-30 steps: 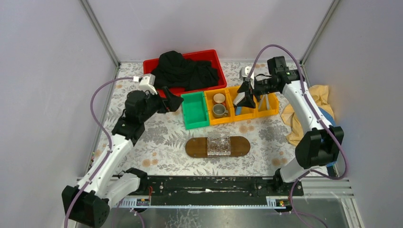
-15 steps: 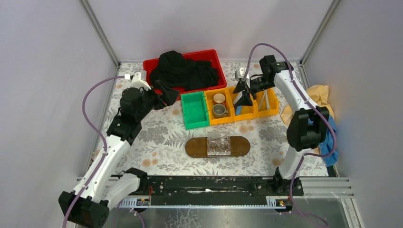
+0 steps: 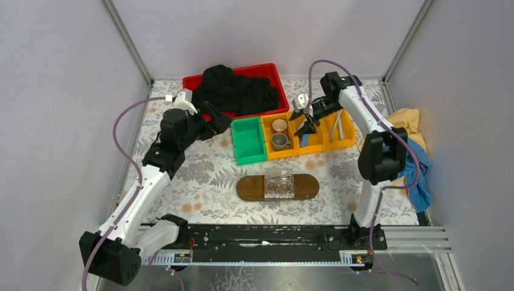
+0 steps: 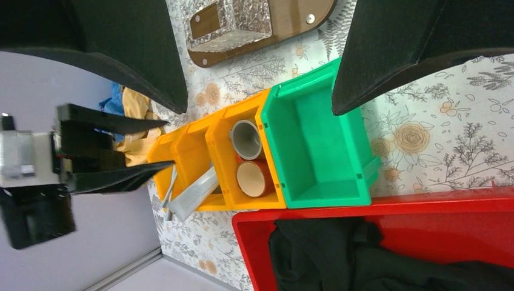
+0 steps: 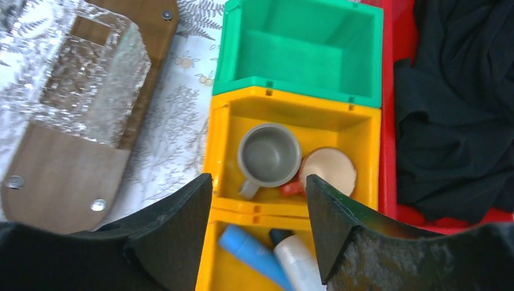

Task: Prepare toiletry sets of a toothbrush and toothpaste on the tray

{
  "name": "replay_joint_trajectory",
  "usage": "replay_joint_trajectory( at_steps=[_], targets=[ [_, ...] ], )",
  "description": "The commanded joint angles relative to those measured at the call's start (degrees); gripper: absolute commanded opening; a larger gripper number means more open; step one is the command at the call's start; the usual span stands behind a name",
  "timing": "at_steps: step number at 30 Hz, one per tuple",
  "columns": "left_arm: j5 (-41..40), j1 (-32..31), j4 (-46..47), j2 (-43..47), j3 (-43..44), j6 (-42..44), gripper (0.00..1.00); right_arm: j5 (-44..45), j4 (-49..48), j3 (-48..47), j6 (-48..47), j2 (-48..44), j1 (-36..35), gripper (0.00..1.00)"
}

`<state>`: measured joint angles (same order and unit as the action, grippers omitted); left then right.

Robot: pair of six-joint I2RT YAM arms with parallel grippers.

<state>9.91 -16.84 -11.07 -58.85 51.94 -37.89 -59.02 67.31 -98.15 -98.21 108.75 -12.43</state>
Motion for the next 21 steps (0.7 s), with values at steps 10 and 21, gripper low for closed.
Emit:
replay_joint_trajectory(
  at_steps=[10,21],
  targets=[
    [-1.85,-0.21,0.09,11.46,-4.66,-4.50,0.95,8.35,5.84,-17.03,-14.35,16.92,-8.17,0.50],
    [-1.23,-0.21,-0.49,13.42,-4.31,-6.86,0.95,13.66,0.46,-17.54,-12.08,19.80,-11.21,0.44]
  ],
)
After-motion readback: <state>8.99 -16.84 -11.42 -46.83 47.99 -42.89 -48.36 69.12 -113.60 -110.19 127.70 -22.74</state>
